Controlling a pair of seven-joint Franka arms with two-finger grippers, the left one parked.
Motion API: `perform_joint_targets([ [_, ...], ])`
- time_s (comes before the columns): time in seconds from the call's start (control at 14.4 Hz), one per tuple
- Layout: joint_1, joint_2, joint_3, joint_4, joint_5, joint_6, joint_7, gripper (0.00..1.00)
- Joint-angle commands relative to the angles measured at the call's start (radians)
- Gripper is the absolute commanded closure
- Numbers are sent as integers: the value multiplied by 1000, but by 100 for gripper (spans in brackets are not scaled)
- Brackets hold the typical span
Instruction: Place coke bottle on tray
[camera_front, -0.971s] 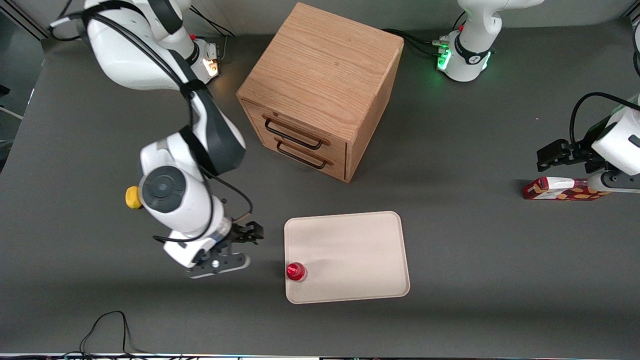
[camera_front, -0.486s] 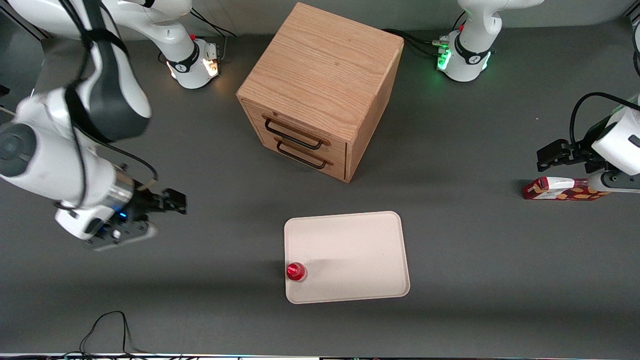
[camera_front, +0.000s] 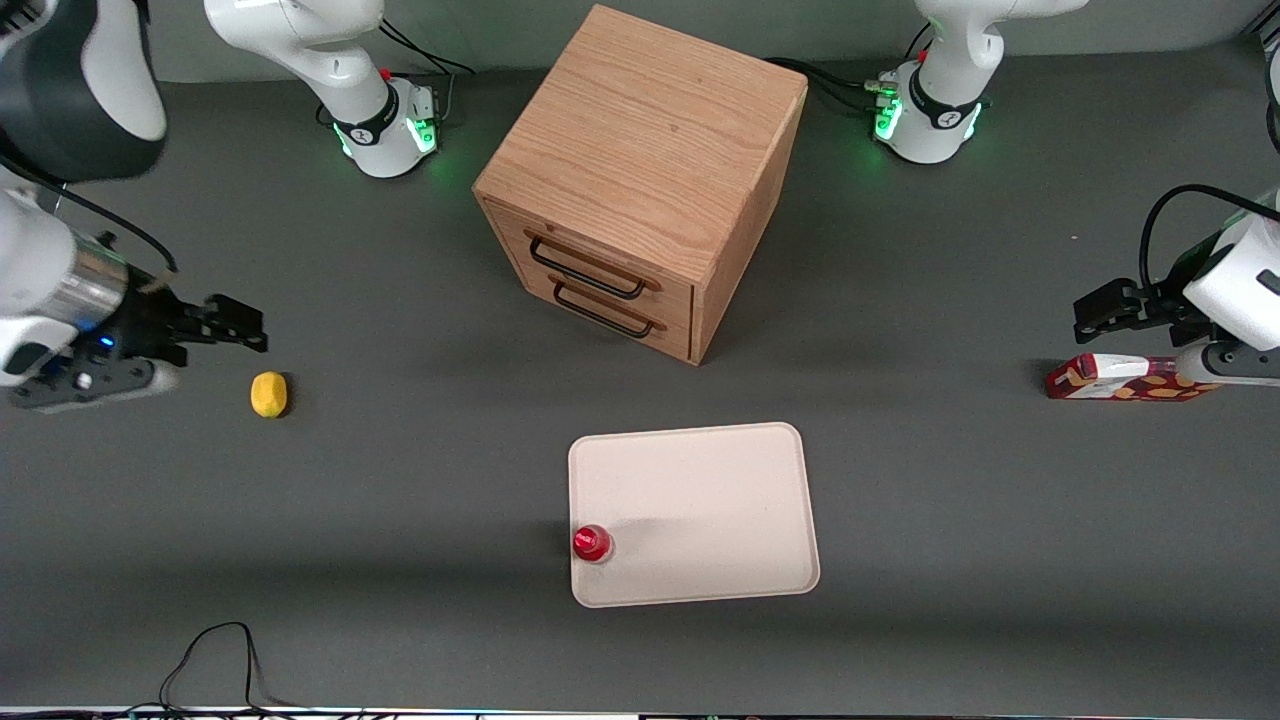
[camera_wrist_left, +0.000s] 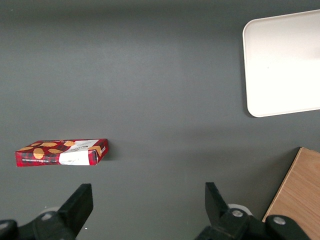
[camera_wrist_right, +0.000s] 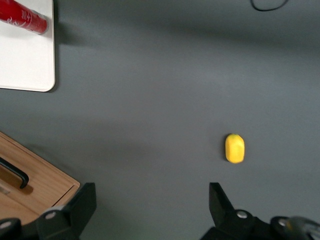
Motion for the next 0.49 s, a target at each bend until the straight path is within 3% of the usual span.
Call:
perform_joint_targets([
  [0.0, 12, -36, -18, -29, 10, 0, -11, 0],
  [0.42, -31, -42, -10, -10, -1, -27, -8, 0],
])
